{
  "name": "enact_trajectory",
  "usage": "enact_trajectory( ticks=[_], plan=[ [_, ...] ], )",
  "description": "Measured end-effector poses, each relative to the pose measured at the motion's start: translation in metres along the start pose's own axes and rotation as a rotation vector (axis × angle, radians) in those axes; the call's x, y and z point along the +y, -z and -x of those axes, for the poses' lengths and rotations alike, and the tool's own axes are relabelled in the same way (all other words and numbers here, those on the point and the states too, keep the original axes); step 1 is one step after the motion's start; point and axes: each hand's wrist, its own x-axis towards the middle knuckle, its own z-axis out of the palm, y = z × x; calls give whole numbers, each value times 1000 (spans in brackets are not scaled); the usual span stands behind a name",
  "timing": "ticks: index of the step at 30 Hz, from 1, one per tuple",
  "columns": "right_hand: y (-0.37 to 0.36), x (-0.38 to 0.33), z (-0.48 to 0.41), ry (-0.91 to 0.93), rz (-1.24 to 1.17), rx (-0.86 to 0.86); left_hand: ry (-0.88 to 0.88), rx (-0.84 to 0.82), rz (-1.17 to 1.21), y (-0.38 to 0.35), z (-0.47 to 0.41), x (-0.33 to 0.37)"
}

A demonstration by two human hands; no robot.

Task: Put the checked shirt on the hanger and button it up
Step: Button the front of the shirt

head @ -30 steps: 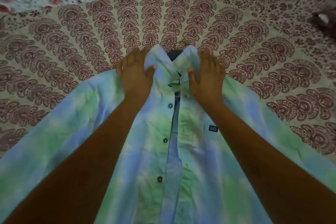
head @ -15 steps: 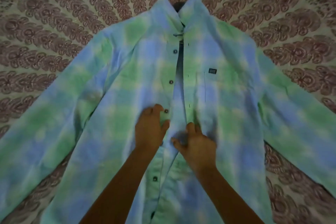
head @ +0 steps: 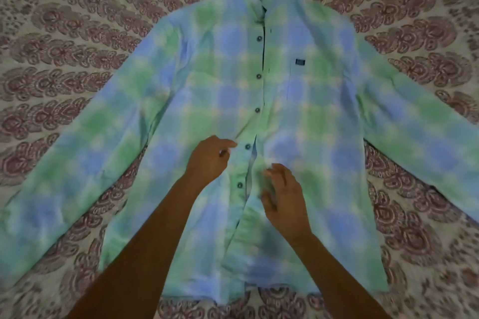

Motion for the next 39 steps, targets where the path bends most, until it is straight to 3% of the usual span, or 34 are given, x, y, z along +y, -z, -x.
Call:
enact_trajectory(
  ticks=[2,5,8,14,18,21,27,30,34,39],
  plan=[
    [-8,-8,45,-28,49,-14,4,-12,39,-8,47,-11],
    [-26,-9,102,79,217,-209,74,-157,30,-32,106,-36],
    [-34,-8,134,71,304,-339,10,-238,-4,-55,153,-61],
    [-30,-18,125,123,485,-322,-256,-162,-339,-72,187,-79],
    [-19,-16,123,199,338,-385,-364,-126,-552,-72,193,-78],
    [-12,-20,144,255,307,-404,-322,-86,-448,-71,197,-73],
    [-9,-24,177,148,299,-477,-53,-107,-94,-60,207,-66],
    [-9,-24,179,77,345,-570,-62,-207,-182,-57,215,-65],
    [-10,-33,174,4,230,-419,-14,-274,-345,-57,217,-61],
    [-24,-45,144,-146,119,-177,14,34,-27,-60,194,-44]
  ],
)
